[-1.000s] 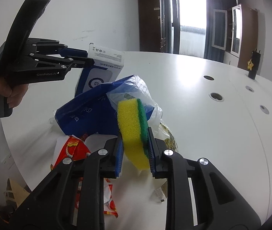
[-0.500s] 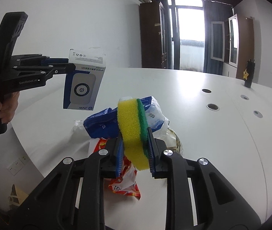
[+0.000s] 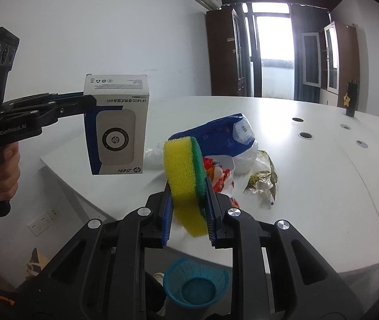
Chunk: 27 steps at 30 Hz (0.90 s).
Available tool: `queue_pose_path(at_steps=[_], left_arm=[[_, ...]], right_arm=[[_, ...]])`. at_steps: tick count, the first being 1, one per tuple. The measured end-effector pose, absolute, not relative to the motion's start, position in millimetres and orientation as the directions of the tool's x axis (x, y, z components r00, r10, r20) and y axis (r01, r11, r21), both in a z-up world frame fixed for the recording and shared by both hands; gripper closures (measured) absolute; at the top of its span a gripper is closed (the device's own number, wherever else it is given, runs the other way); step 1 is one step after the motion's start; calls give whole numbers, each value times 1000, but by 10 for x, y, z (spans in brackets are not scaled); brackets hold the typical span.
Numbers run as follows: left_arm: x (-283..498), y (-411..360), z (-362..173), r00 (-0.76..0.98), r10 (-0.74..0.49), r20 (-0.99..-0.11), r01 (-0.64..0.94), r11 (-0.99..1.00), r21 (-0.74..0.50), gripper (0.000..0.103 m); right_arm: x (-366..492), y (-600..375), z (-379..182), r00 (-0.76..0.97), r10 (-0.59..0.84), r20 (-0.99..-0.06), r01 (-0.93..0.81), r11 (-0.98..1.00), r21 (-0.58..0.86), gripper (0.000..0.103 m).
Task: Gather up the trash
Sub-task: 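Carry the white box and sponge down over the blue wastebasket with both tools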
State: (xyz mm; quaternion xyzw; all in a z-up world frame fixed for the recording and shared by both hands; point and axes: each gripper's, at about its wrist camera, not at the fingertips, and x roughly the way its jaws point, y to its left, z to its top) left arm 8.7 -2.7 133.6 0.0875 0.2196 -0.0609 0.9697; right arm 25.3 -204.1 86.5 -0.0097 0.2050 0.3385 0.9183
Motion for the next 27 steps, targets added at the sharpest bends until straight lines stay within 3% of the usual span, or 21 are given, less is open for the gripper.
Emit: queue_pose_path(at_steps=[3,11,27], left_arm=[[-186,-66,1227,895,-105,-434,166,980,105,74],[-608,-109,804,869,-165,-467,187,982,0,74],[-336,-86,-454,737,-155,-658,154,986,-60,74]], right_arm=[[18,-2137,816,638,667,-384,-658,732,178,83],[-504,-2267,528,637,625,-451,-643,754,135,83],[-114,-1880,-631,487,600,-634,-620,749,233,83]])
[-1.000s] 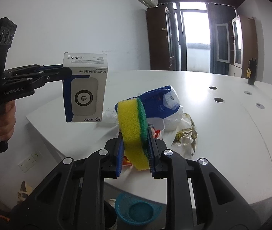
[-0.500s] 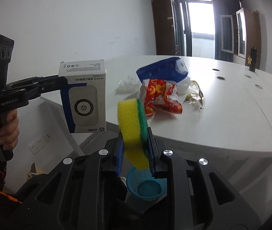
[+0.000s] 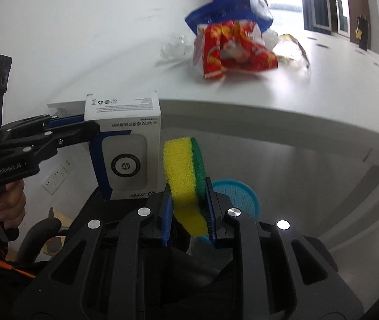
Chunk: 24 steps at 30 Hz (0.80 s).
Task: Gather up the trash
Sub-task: 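Carry the white box and sponge down over the blue wastebasket with both tools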
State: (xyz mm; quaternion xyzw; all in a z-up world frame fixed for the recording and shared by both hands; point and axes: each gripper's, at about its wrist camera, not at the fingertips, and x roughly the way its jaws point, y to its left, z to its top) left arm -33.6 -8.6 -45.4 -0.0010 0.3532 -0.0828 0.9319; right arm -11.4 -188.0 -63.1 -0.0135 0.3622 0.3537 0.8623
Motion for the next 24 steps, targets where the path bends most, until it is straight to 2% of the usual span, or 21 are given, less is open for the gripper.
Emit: queue_pose_path(at_steps=[11,24], left_arm=[[21,-69,-1193,663,-129,-737,91,992,-91,74],[404,-46,-1815,635,-89,-767,-7,993,-122,74]], right_arm=[[173,-1745,-1297,432,554,-712,-567,781,263,83],[715,-1659,-2208,347,474,-809,-431,847,311,83]])
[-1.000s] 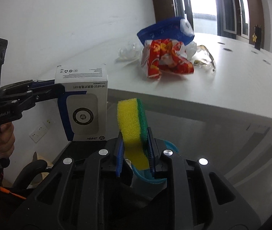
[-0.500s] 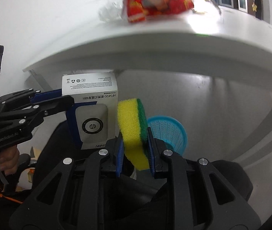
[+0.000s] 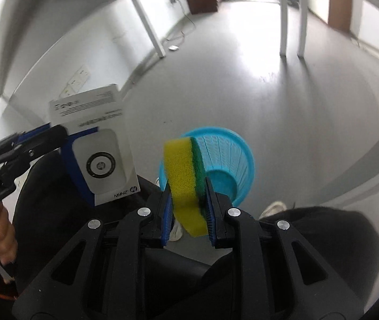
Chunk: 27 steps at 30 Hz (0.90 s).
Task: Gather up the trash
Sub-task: 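Carry the white box and sponge down over the blue wastebasket with both tools, then open the left tool over the basket while the right tool releases the sponge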
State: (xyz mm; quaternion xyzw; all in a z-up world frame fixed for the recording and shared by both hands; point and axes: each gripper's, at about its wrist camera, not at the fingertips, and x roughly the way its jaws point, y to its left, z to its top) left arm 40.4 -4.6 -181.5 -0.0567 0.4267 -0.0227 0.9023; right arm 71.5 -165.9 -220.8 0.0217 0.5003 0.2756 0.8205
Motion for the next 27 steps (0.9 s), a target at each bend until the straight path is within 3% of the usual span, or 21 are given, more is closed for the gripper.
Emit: queue_pose_path(at_steps=[6,23,26,27], left_arm=[[676,-227,-2130,605,-27,-795,-44,997,-68,74],[1165,-124,-2601,517,4,-856,-181,978,-105,73],[1234,-114,-2677,541,-30,-840,-174,974,-147,68],[1262,-79,-2714,538,-35,-842,-177,972,-154,60]], right_arm=[[962,-1535,-2434,317,469,-825,-422,848,320,83],[1632,-1298,-3185,197,469,-861,-283,868,408,82],[1671,-1276,-3255,193,461,-866,-266,874,406,77],[1691,-1267,-3272,187,460,-868,-262,875,408,75]])
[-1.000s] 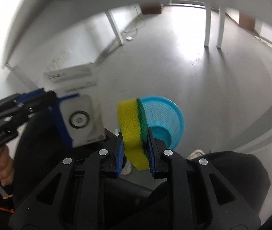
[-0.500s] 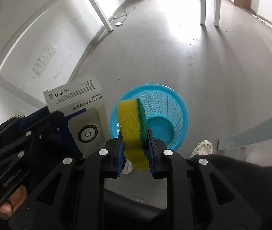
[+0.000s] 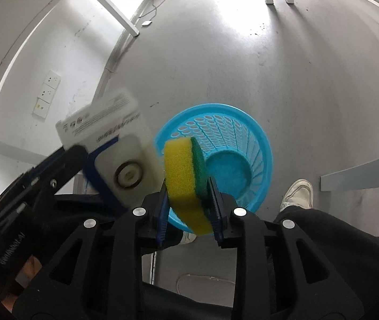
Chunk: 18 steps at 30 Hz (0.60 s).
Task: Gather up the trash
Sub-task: 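Open the left tool over the basket while the right tool releases the sponge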
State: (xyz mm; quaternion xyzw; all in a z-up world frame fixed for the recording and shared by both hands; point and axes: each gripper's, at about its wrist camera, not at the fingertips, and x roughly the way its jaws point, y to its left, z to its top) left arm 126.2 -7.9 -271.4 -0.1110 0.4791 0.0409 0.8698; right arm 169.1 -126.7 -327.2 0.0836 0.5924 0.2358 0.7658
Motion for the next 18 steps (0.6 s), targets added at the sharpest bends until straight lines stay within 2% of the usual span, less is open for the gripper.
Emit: queue_pose_path(at_steps=[1,4,5,18], left_arm=[[1273,-76,-2718,533,-25,-846,-188,971,-147,55],[1264,-74,-2731,521,-7,-853,-205,969,-134,56],[1261,-72,-2723,523,3,-853,-209,970,-125,56],[1150,-60,-2640,542,27,-840,-213,971,-106,57]], right_arm=[[1694,-1266,-3282,180,458,-871,-259,876,407,68],[1704,-1289,-3279,181,457,-871,-246,879,409,56],[1715,-1306,-3296,179,455,-872,-236,881,410,54],[1567,-1296,-3186,204,415,-886,-271,894,357,54]])
